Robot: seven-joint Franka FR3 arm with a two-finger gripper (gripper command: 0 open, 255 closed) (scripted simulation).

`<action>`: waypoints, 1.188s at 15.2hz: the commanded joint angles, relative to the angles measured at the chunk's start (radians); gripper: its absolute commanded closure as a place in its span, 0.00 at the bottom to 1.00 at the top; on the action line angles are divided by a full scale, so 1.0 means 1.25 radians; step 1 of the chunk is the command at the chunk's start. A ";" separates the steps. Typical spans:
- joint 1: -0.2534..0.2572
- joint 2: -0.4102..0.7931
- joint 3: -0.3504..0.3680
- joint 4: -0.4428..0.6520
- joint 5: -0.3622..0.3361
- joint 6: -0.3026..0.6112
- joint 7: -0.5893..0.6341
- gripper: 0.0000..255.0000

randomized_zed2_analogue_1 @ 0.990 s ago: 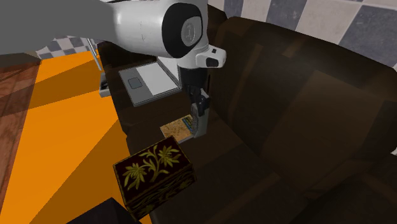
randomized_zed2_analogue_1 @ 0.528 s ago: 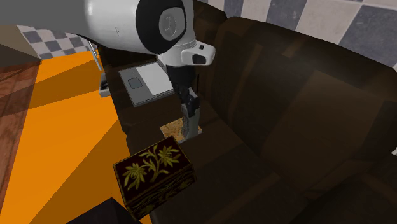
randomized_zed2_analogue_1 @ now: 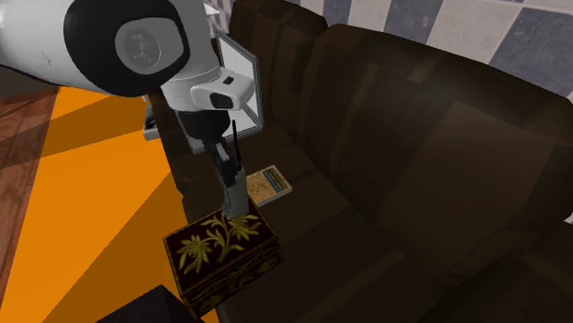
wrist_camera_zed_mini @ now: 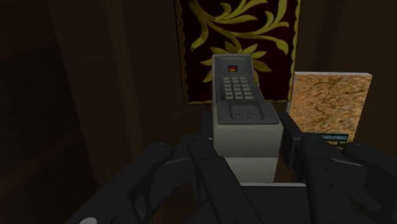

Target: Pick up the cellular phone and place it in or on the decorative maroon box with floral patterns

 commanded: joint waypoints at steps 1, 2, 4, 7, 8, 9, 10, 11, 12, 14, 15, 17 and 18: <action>0.009 -0.060 0.007 -0.071 0.023 0.014 0.006 1.00; 0.015 -0.088 0.011 -0.099 0.034 0.016 0.008 1.00; 0.027 -0.133 0.017 -0.154 0.053 0.028 0.014 1.00; 0.026 -0.118 0.020 -0.174 0.048 0.061 0.020 1.00; 0.026 -0.113 0.021 -0.180 0.046 0.072 0.022 1.00; 0.026 -0.108 0.022 -0.186 0.043 0.084 0.025 1.00; 0.025 -0.102 0.022 -0.192 0.041 0.095 0.027 1.00; 0.025 -0.096 0.023 -0.198 0.038 0.106 0.030 1.00; 0.025 -0.090 0.024 -0.203 0.036 0.117 0.033 1.00; 0.024 -0.077 0.026 -0.214 0.030 0.139 0.039 1.00; 0.023 -0.071 0.027 -0.219 0.026 0.151 0.042 1.00; 0.022 -0.057 0.029 -0.228 0.019 0.172 0.048 1.00; 0.022 -0.057 0.029 -0.228 0.019 0.172 0.048 1.00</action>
